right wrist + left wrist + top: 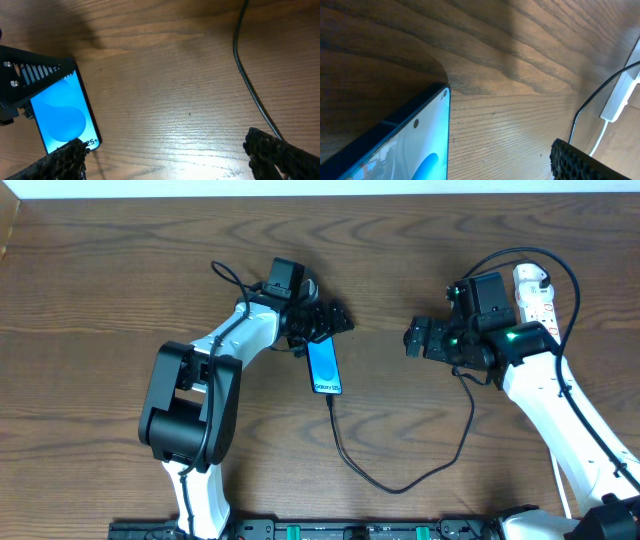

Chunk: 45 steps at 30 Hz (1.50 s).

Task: Plug charger to phone and switch on socket
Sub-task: 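Set the phone flat on the table with the left gripper, then open the left gripper and lift it away from the phone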

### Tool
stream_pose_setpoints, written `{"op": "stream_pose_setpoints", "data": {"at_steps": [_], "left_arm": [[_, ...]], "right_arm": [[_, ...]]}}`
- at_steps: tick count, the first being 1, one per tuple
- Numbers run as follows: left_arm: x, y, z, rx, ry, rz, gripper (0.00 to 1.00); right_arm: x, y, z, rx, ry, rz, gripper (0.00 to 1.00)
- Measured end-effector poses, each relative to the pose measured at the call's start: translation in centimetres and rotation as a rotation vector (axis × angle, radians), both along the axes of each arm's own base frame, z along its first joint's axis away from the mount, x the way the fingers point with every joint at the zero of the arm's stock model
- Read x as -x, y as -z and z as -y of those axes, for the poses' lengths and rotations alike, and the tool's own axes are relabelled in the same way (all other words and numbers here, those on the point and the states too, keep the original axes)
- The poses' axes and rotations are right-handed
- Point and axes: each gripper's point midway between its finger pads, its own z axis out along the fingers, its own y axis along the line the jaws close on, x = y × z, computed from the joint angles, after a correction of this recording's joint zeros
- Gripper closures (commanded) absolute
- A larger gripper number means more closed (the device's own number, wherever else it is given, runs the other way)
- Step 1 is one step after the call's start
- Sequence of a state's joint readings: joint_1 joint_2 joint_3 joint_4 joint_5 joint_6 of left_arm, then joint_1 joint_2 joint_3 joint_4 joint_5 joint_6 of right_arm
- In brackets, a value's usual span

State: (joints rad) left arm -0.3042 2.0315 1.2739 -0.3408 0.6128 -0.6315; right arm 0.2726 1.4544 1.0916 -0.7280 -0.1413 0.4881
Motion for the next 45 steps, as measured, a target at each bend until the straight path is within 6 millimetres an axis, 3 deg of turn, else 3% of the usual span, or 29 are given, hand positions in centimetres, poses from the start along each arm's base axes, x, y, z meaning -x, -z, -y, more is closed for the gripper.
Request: {"op": "stream_pose_setpoints", "data": {"at_steps": [23,31,45], "left_arm": [[0.4,0.1,-0.5,-0.032,-0.010,-0.022,0.10],[1.0,0.4,-2.2,-0.128,-0.042,-0.033,0.09],[1.3,0.2,-2.8,-0.158,-0.046,-0.022,0.09]], "right_arm": [[0.0,0.0,0.0,0.000,0.000,0.000,0.01],[0.0,0.0,0.0,0.000,0.000,0.000,0.01],[0.0,0.0,0.0,0.000,0.000,0.000,0.01]]}}
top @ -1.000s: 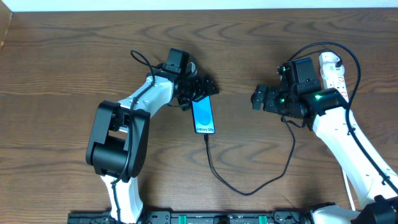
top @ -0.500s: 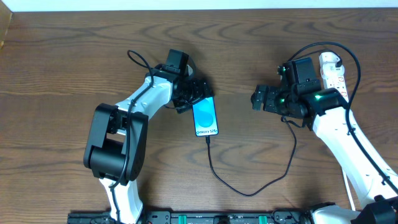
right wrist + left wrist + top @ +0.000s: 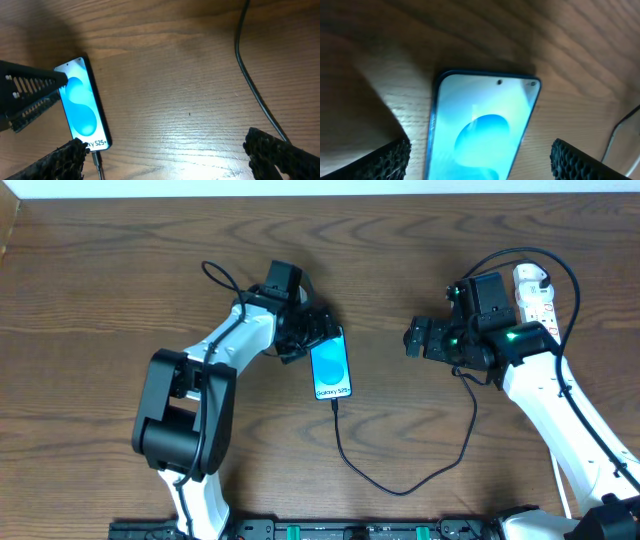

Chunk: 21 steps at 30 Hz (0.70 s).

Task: Plug charger to phone and switch on socket
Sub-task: 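Open the left gripper and lift it away from the phone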

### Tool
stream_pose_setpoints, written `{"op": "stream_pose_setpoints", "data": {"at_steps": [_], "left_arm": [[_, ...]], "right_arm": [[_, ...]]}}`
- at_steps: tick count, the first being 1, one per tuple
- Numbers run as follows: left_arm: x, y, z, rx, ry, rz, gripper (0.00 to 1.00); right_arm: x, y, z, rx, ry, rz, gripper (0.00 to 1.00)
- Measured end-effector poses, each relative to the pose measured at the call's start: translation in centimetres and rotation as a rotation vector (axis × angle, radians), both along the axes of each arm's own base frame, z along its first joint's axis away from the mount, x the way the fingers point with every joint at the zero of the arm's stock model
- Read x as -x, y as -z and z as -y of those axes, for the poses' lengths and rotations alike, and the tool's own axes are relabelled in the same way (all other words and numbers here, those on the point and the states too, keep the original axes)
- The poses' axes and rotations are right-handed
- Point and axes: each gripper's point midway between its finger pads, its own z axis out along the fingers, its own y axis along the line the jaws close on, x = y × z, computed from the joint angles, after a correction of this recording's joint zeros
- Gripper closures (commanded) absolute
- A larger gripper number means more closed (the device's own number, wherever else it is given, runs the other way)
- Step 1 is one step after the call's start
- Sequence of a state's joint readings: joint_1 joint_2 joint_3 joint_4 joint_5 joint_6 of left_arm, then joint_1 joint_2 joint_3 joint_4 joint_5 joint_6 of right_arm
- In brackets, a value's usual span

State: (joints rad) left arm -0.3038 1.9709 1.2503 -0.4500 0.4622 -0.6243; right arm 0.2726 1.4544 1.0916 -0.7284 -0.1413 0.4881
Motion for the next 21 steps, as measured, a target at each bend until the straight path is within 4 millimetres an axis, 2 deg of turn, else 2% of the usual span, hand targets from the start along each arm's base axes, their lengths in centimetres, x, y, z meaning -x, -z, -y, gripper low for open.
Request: {"op": "stream_pose_setpoints", "data": {"at_steps": [3,5,10,14,19,21], "left_arm": [[0.6,-0.1,-0.6,-0.026,0.011,0.006,0.09],[0.8,-1.4,-0.8,-0.032,0.029,0.044,0.09],[0.1,-10.5,-0.8,-0.001,0.095,0.308,0.09],[2.0,-17.1,-1.4,-0.011,0.194,0.499,0.09],[4.9,-21.7,-3.5,-0.110,0.275,0.652,0.09],[5.7,-22.8,-4.7,-0.164,0.263,0.683,0.09]], "right_arm": [[0.0,0.0,0.0,0.000,0.000,0.000,0.01],[0.0,0.0,0.0,0.000,0.000,0.000,0.01],[0.0,0.0,0.0,0.000,0.000,0.000,0.01],[0.0,0.0,0.0,0.000,0.000,0.000,0.01],[0.0,0.0,0.0,0.000,0.000,0.000,0.01],[0.0,0.0,0.0,0.000,0.000,0.000,0.01]]}}
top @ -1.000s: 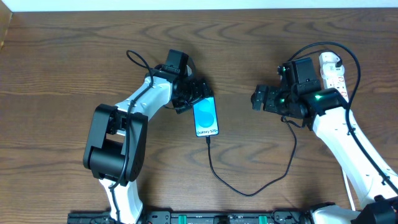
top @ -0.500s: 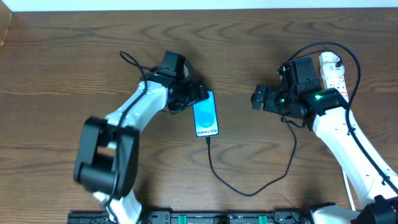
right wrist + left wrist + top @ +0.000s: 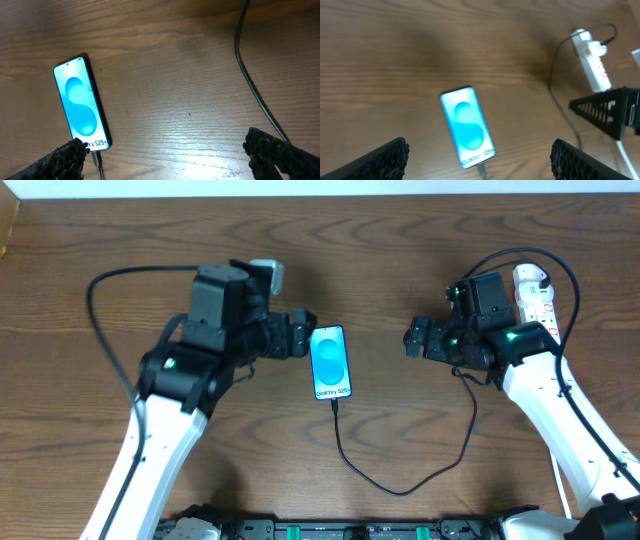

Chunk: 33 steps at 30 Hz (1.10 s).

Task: Plug charger to phone and switch on socket
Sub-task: 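Open the left gripper and lift it away from the phone, then move the right gripper to the power strip's orange switch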

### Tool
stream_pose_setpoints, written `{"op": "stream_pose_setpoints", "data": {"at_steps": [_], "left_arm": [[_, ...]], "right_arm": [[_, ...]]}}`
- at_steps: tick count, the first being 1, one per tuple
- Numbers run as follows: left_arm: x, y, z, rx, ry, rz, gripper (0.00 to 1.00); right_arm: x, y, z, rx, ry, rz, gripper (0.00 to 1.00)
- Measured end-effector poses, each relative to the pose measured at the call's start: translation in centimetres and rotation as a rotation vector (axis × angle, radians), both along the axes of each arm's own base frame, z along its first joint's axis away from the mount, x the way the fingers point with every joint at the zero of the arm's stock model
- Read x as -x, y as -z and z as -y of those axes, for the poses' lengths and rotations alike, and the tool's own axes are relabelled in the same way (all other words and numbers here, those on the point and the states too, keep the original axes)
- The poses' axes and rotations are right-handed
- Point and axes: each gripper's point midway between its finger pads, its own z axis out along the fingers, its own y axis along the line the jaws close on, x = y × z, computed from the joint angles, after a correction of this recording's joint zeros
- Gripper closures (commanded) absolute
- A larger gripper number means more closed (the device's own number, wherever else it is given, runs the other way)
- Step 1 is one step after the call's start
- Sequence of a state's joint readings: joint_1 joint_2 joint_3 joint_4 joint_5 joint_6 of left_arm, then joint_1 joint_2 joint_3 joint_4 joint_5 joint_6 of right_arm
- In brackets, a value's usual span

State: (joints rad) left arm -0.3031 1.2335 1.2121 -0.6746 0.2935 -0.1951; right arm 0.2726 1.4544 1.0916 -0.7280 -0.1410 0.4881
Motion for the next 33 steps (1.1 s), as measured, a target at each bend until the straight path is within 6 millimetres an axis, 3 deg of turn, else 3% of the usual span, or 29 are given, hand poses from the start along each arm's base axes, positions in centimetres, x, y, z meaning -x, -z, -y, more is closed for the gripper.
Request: {"op": "stream_pose_setpoints", "data": {"at_steps": [6,27,33], "left_arm": [[1.1,-2.4,-2.6,-0.077,-0.080,0.097,0.09],[1.4,-1.7,-3.4,-0.123,-0.095,0.076,0.09],[1.5,-1.5,-3.4,-0.126,-0.094,0.069,0.09]], "right_arm": [[0.0,0.0,0.0,0.000,0.000,-0.001,0.01],[-0.7,-0.7,-0.6,-0.068,-0.028,0.028,0.01],[-2.2,-3.6,0.9,-0.170,-0.044,0.073,0.01]]}}
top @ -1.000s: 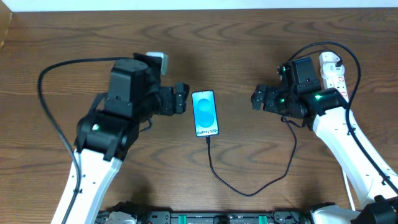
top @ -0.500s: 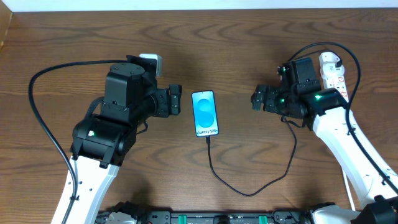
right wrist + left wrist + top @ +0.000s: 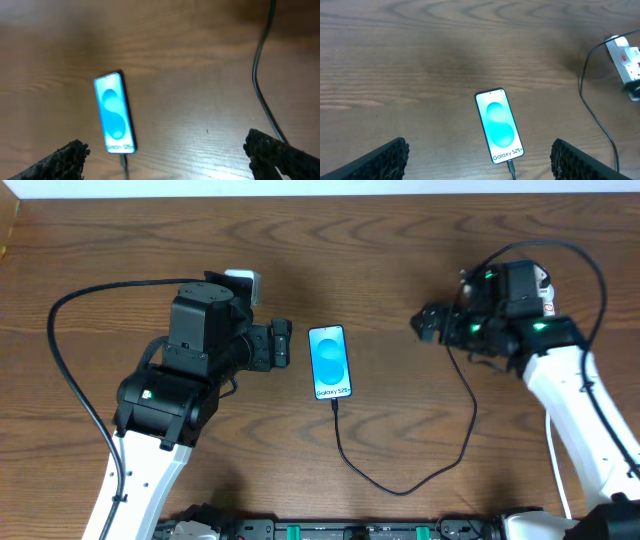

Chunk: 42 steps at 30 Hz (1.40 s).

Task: Plug charger to phone and switch on socket
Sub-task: 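Move the right gripper to the power strip's orange switch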

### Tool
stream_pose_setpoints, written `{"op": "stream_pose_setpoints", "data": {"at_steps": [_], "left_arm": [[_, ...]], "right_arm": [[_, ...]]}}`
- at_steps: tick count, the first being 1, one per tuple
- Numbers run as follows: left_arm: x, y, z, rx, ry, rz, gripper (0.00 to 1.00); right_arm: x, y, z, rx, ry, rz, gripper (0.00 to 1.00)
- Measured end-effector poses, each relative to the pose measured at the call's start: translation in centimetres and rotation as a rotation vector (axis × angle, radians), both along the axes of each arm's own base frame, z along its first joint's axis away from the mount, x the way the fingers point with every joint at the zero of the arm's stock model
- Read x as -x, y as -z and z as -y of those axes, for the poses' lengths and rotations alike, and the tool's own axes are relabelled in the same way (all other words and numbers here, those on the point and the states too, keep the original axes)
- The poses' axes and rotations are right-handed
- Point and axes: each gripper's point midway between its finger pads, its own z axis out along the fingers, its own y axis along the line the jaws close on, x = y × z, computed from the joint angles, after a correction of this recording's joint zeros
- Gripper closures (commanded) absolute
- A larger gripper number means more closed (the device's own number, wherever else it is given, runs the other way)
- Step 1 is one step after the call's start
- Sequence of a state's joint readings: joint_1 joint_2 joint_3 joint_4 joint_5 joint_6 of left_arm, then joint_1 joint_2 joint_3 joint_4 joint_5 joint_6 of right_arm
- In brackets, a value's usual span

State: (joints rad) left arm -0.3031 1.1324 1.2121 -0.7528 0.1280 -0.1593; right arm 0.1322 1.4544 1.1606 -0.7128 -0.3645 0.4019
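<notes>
The phone (image 3: 330,363) lies face up in the middle of the table, its blue screen lit, also seen in the left wrist view (image 3: 499,126) and the right wrist view (image 3: 115,112). A black charger cable (image 3: 400,488) is plugged into its near end and loops right towards the white socket strip (image 3: 625,52), which my right arm mostly hides from overhead. My left gripper (image 3: 282,345) stands open to the left of the phone, raised above the table. My right gripper (image 3: 425,322) is open, well to the right of the phone, close to the strip.
The cable (image 3: 260,95) crosses the wood between the phone and my right arm. A second black cable (image 3: 70,370) from my left arm arcs over the left part of the table. The far table edge (image 3: 320,192) meets a white wall.
My left gripper has drawn further left and higher from the phone. My right gripper has lifted and shifted towards the far right. The phone and its cable lie as before.
My left gripper was first down at the phone's far end, with the phone lying tilted and the cable plugged in. Then the phone lay straight, the gripper still at its corner. After that the gripper was clear of the phone, and now both grippers are higher.
</notes>
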Motion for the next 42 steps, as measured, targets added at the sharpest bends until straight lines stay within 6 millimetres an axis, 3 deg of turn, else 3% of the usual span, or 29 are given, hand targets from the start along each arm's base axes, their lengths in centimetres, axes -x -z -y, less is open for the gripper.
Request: {"op": "stream_pose_setpoints", "data": {"at_steps": [7,10,13,16,23,27,31,34,38,40,42], "left_arm": [[0.0,0.0,0.0,0.000,0.000,-0.001,0.08],[0.0,0.0,0.0,0.000,0.000,0.000,0.09],[0.0,0.0,0.0,0.000,0.000,0.000,0.09],[0.0,0.0,0.0,0.000,0.000,0.000,0.09],[0.0,0.0,0.0,0.000,0.000,-0.001,0.09],[0.0,0.0,0.0,-0.001,0.000,-0.001,0.09],[0.0,0.0,0.0,-0.001,0.000,-0.001,0.09],[0.0,0.0,0.0,0.000,0.000,-0.001,0.09],[0.0,0.0,0.0,0.000,0.000,-0.001,0.09],[0.0,0.0,0.0,-0.001,0.000,-0.001,0.09],[0.0,0.0,0.0,0.000,0.000,-0.001,0.09]], "right_arm": [[-1.3,-5.2,2.4,-0.040,-0.014,0.079,0.01],[-2.2,-7.3,4.2,-0.029,0.014,0.130,0.01],[-3.2,-8.7,7.5,-0.015,0.086,0.179,0.01],[-3.8,-9.4,12.8,0.009,0.209,0.213,0.01],[-2.5,-9.8,22.1,0.091,0.362,0.269,0.01],[-1.9,-9.8,24.0,0.169,0.326,0.296,0.01],[-2.1,-8.3,24.8,0.227,0.293,0.268,0.01],[-3.0,-5.3,25.9,0.242,0.287,0.198,0.01],[-4.4,1.8,27.0,0.191,0.281,0.044,0.03],[-4.8,3.7,27.0,0.165,0.276,0.013,0.05],[-5.3,6.8,26.8,0.114,0.260,-0.039,0.02]]}}
